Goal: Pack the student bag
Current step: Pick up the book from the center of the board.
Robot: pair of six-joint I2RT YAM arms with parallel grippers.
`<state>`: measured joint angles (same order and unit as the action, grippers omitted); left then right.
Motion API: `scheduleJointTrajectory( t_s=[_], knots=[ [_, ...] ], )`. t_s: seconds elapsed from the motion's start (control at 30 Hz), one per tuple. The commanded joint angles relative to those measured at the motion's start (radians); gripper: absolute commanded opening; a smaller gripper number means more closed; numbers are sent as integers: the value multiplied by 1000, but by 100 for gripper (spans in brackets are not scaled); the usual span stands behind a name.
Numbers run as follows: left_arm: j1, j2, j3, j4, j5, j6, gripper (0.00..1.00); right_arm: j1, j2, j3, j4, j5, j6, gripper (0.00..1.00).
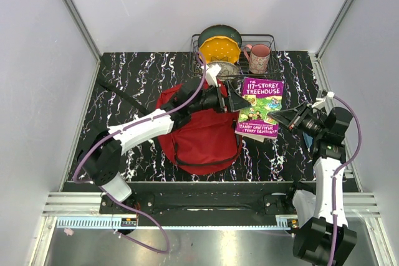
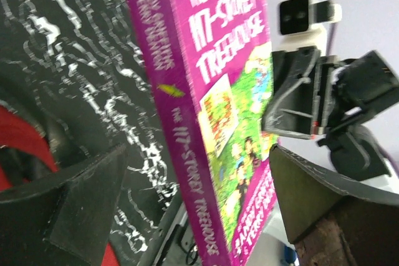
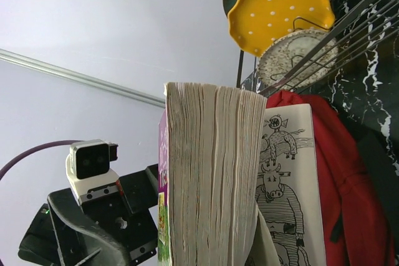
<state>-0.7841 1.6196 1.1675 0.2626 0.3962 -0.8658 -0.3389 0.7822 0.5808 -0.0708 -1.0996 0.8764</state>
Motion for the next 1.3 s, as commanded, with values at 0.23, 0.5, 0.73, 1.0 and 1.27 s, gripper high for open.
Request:
scheduleJointTrajectory(
  t_s=[0.23,0.5,0.73,1.0,1.27],
  knots=[
    [6,19,-3,354,155,-124,99,78,-6,17,255,-167,134,0],
    [23,-7,-25,327,135,-101,72,87,9,47,102,-145,24,2],
    [46,-56,-31,161,73,-41,1,87,31,70,37,-102,-20,30],
    [146,-213,-159,106,-13,-53,0,87,5,183,-429,237,-306,92],
    [227,-435,-278,33,-161,-76,0,87,-64,27,-194,153,-48,93]
  ],
)
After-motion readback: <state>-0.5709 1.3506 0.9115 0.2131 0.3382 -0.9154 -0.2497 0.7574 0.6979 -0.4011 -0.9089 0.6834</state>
